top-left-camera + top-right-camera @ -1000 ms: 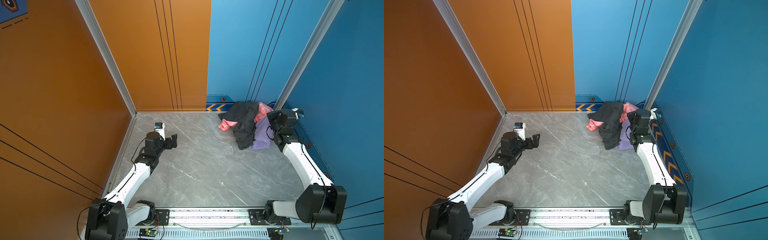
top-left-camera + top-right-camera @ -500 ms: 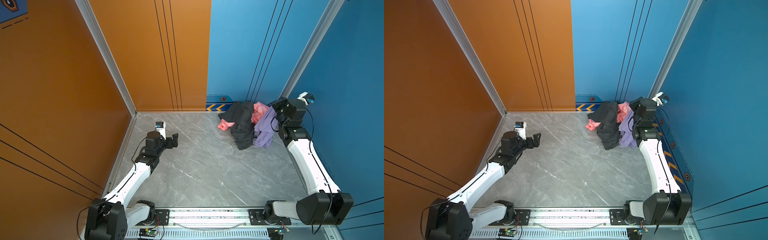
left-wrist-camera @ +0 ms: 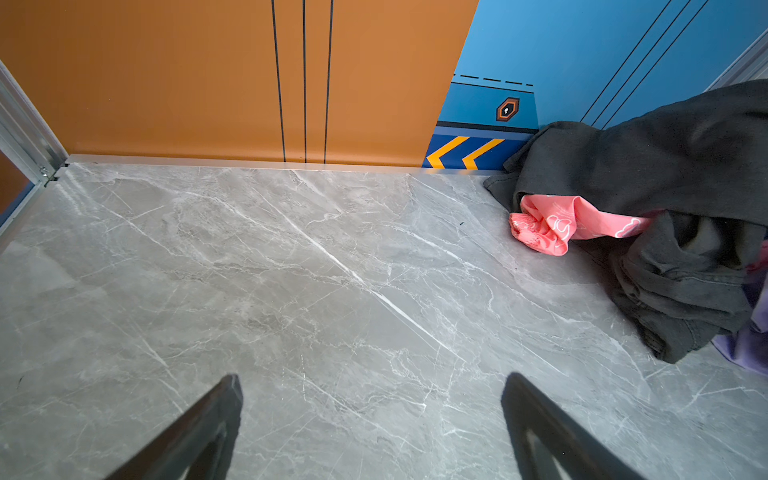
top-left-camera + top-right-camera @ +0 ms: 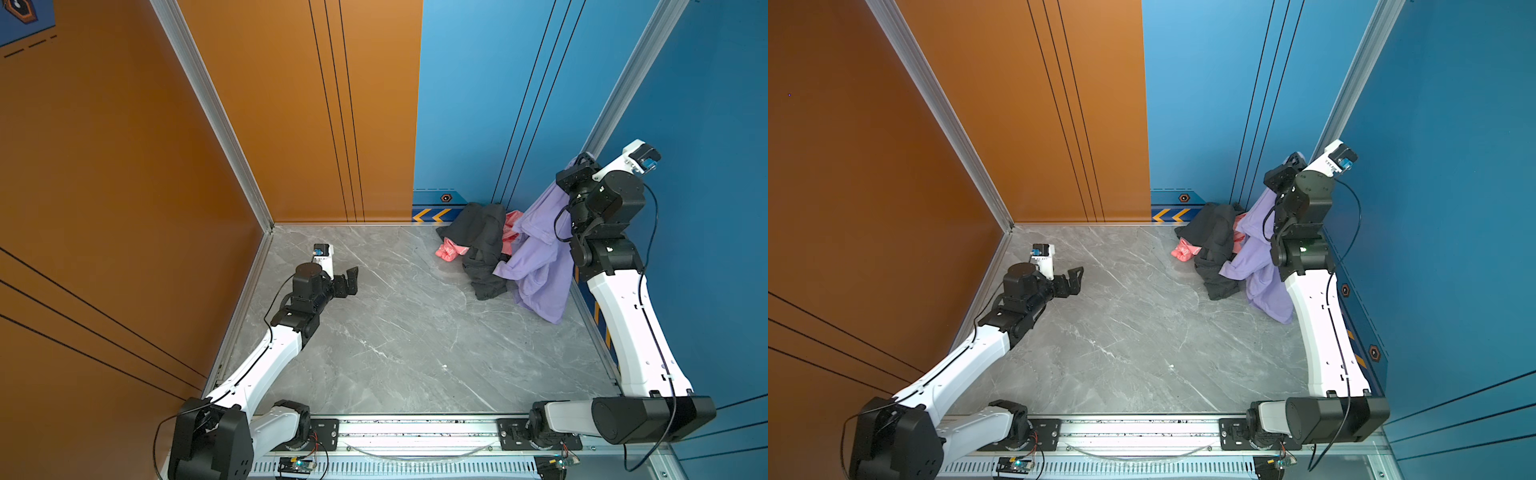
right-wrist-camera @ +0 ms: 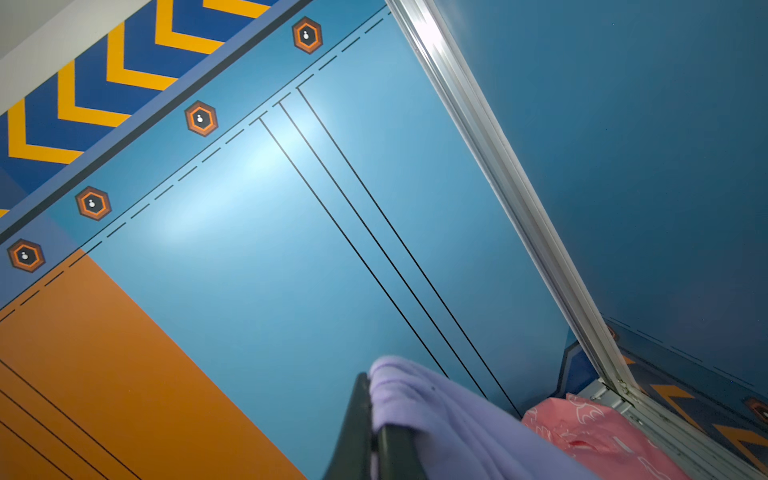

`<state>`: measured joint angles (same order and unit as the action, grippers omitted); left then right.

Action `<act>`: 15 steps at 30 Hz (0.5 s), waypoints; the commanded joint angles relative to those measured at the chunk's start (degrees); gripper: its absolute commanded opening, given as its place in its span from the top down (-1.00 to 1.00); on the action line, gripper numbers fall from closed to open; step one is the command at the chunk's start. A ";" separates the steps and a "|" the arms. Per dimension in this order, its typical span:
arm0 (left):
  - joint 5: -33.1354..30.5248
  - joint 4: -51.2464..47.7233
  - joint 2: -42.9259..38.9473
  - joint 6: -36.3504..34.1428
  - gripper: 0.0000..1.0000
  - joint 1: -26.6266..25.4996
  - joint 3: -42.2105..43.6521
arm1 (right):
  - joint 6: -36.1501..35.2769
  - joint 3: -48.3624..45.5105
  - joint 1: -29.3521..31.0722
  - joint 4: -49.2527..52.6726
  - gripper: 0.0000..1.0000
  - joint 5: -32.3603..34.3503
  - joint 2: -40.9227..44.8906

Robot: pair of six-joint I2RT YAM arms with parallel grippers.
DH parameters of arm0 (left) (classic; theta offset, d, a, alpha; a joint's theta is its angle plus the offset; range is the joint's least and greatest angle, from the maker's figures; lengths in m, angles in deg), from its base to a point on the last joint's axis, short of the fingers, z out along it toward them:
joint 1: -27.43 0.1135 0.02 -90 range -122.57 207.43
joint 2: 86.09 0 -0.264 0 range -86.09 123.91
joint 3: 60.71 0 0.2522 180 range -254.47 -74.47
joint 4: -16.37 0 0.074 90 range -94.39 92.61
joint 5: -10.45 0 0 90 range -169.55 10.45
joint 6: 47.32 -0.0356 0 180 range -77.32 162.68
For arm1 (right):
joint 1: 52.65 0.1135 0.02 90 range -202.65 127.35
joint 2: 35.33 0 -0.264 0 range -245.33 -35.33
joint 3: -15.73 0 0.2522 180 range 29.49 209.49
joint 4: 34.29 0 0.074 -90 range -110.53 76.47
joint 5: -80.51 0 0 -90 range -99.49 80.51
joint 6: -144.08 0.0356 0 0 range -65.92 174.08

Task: Pick out a specific cloth from the pile
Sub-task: 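Lift the lavender shirt up out of the pile with the right gripper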

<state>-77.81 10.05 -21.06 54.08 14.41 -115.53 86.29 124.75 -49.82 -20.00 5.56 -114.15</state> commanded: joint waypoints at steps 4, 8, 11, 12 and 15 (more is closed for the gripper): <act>-0.95 0.30 -0.11 -1.29 -0.96 -0.76 -0.98 | -9.76 7.29 6.36 0.43 1.00 -4.34 -3.96; -0.95 0.48 0.27 -1.38 -0.96 -1.00 -1.33 | -16.66 12.26 12.45 3.78 1.00 -5.98 -7.03; -0.92 0.52 0.68 -1.47 -0.96 -1.30 -1.57 | -19.41 14.67 16.91 7.84 1.00 -9.01 -9.81; -0.94 0.59 0.78 -1.47 -0.96 -1.39 -1.68 | -19.83 15.23 18.16 9.46 1.00 -10.14 -10.79; -0.77 0.64 1.15 -1.47 -0.96 -1.59 -2.06 | -20.70 16.47 22.35 15.68 1.00 -15.66 -14.27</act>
<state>-77.99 10.07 -20.36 53.62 13.39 -115.59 69.42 139.15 -30.08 -10.73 -3.49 -126.24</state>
